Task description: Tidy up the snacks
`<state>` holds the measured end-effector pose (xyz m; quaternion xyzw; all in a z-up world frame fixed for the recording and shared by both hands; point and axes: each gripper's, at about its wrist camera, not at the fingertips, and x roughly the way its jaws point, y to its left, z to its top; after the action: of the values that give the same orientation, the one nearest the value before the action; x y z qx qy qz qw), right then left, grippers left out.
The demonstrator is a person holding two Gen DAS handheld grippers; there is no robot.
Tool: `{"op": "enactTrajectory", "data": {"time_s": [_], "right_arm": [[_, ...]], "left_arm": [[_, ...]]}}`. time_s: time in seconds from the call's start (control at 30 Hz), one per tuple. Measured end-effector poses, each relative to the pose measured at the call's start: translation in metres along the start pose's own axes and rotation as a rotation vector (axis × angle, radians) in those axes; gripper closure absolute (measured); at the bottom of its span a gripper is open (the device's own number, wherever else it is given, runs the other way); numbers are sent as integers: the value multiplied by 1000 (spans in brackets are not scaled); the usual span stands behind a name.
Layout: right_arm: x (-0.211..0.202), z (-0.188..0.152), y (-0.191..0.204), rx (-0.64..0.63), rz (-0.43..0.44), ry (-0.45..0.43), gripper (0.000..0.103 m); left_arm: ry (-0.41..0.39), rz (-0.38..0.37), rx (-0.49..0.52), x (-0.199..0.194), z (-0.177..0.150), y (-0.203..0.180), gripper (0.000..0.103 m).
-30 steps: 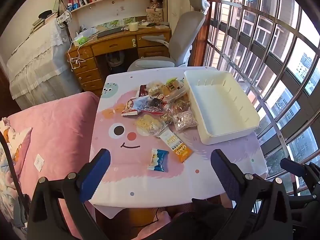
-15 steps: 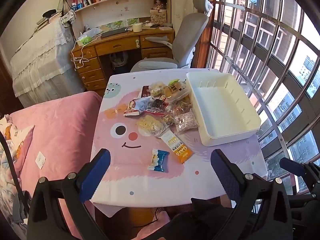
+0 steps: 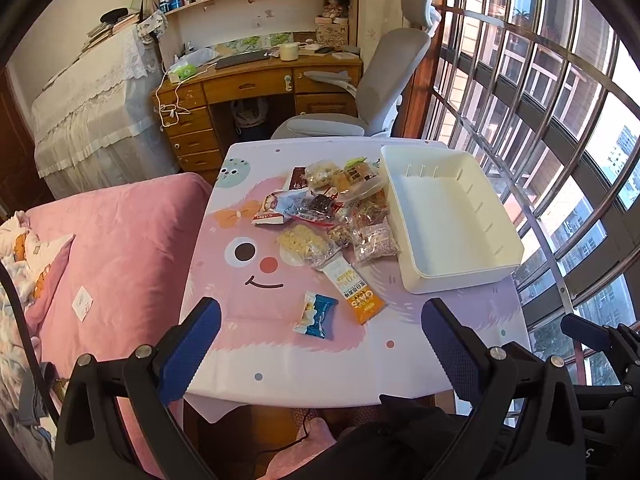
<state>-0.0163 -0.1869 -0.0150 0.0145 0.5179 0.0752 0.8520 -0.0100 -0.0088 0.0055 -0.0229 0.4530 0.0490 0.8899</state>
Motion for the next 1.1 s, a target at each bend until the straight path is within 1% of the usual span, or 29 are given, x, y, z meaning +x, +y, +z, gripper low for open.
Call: {"op": "enactTrajectory", "data": {"time_s": [0.23,0.67,0.77,1.03,1.1], "right_arm": [[2,3,-4,-15,5,-1,13],[3,5,-9,-13,-4,7,13],[4,7,-11,-21,-13,9,13],[6,7,-13,-65,-24,10,13],[5,8,-14,-70,-23,6,13]], "left_arm": [[4,-1,-19,1,1,1,3],[22,-13,-18,7,3,-8,3],[31,2,-23,9,5,-10,3],[37,4,-41,12,7,-12,3],[40,14,-44,13,5,-13,3]]}}
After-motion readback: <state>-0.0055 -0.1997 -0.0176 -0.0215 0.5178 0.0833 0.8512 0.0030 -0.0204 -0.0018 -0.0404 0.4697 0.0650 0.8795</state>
